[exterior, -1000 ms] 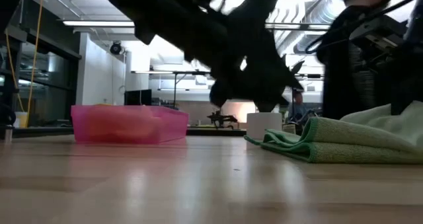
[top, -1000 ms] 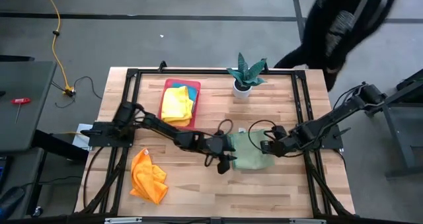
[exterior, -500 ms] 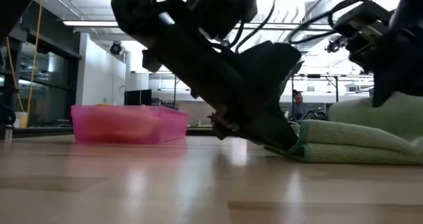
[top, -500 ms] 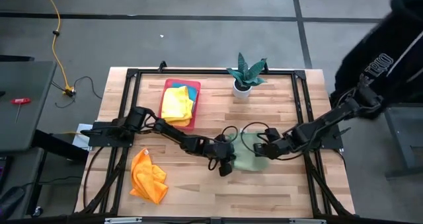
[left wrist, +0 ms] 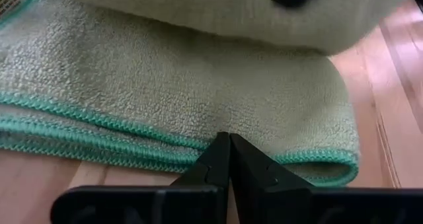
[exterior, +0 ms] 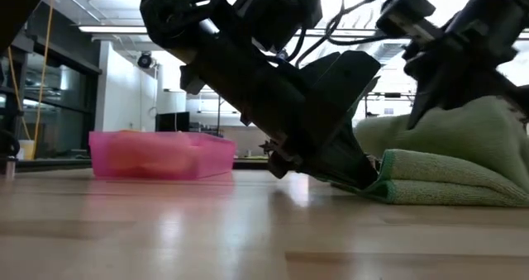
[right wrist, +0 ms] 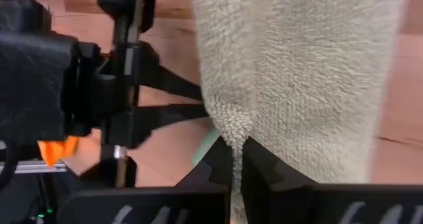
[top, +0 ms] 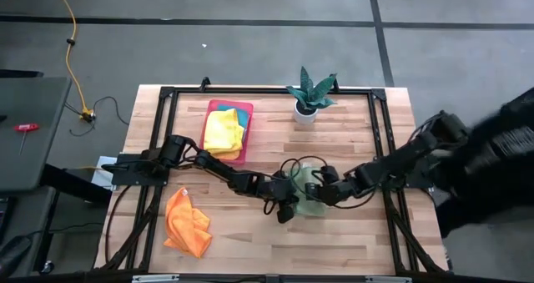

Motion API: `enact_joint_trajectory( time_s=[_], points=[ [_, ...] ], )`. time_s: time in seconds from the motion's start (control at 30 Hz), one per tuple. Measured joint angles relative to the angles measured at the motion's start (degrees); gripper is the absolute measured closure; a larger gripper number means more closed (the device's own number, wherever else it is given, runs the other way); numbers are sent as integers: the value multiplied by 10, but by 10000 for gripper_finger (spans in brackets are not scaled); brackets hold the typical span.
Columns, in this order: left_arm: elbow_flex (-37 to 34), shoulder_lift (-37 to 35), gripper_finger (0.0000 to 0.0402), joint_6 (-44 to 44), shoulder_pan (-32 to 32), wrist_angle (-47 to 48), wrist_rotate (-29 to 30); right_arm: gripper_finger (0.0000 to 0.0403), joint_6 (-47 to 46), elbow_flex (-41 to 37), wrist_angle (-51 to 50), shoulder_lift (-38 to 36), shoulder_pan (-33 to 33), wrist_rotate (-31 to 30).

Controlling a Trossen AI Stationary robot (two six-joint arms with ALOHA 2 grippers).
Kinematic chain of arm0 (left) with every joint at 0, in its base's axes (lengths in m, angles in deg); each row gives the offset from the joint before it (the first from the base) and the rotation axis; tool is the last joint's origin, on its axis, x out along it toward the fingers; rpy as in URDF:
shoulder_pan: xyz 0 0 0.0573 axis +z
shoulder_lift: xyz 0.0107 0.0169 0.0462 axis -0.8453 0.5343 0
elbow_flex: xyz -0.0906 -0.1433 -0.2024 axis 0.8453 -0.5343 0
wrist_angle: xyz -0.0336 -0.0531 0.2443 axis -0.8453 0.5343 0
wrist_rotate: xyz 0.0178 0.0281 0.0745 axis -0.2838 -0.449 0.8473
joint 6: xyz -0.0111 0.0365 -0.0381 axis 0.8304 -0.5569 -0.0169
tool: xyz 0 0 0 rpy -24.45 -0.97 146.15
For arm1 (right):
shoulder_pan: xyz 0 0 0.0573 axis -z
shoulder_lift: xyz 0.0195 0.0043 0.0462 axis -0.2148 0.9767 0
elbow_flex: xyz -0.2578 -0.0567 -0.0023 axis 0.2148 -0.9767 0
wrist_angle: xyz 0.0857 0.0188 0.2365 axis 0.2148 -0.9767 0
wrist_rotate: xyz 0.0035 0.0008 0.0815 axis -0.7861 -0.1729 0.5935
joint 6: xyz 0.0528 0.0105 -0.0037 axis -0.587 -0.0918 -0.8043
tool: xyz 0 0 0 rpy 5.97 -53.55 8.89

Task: Fold microfiber towels
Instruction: Fold the green microfiber towel

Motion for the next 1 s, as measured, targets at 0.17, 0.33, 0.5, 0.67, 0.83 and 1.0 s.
enact_joint_trajectory(
  time_s=[0.17, 0.33, 0.5, 0.67, 0.83, 1.0],
  points=[
    [0, 0, 401, -6, 0, 3, -1, 403, -5, 24, 33, 56, 9, -2],
    [-1, -10, 401, -6, 7, 23, -9, 403, -51, 38, 29, 78, 7, -54],
    [-1, -18, 401, -29, 12, 43, -8, 402, -73, 38, 26, 74, 5, -79],
    [-1, -18, 401, -23, 14, 45, -14, 376, -66, 38, 28, 74, 5, -69],
    [-1, -20, 401, -29, 15, 53, -20, 311, -53, 38, 27, 74, 5, -69],
    [-1, -49, 401, -72, 23, 134, -52, 237, -33, 37, 28, 64, 5, -70]
  ],
)
